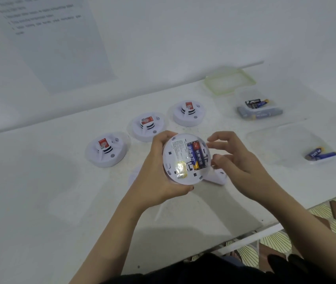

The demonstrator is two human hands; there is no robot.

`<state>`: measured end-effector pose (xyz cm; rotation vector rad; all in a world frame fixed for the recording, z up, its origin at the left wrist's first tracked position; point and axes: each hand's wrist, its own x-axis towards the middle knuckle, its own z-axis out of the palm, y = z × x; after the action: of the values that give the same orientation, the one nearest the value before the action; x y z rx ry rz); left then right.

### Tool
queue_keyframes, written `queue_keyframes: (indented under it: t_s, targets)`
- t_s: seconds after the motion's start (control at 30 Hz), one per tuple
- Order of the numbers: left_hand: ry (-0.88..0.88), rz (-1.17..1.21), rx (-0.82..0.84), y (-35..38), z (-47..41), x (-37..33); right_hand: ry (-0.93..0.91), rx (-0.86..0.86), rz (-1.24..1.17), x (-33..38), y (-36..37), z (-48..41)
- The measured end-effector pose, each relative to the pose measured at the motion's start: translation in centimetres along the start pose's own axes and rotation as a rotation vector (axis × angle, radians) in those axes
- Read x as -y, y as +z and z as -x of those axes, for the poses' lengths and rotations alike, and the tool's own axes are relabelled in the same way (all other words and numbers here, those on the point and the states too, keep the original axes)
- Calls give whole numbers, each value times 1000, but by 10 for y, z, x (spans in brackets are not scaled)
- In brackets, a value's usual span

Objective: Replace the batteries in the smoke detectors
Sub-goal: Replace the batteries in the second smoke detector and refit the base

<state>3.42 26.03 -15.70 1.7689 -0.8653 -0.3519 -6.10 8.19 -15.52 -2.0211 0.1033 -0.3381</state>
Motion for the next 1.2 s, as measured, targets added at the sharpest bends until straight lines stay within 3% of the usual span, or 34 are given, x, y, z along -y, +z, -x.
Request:
queue_keyframes:
  t_s: [0.27,0.57,1.2]
  targets:
    - [-2,11,42,29,-28,-15,-114,-45,197,-7,-26,-9]
    - [35,-43,55,61,-56,-29,-123,-150,238,-23,-60,-13]
    - [16,20,90,134,-84,-44,-73,1,198,-46,-146,-10]
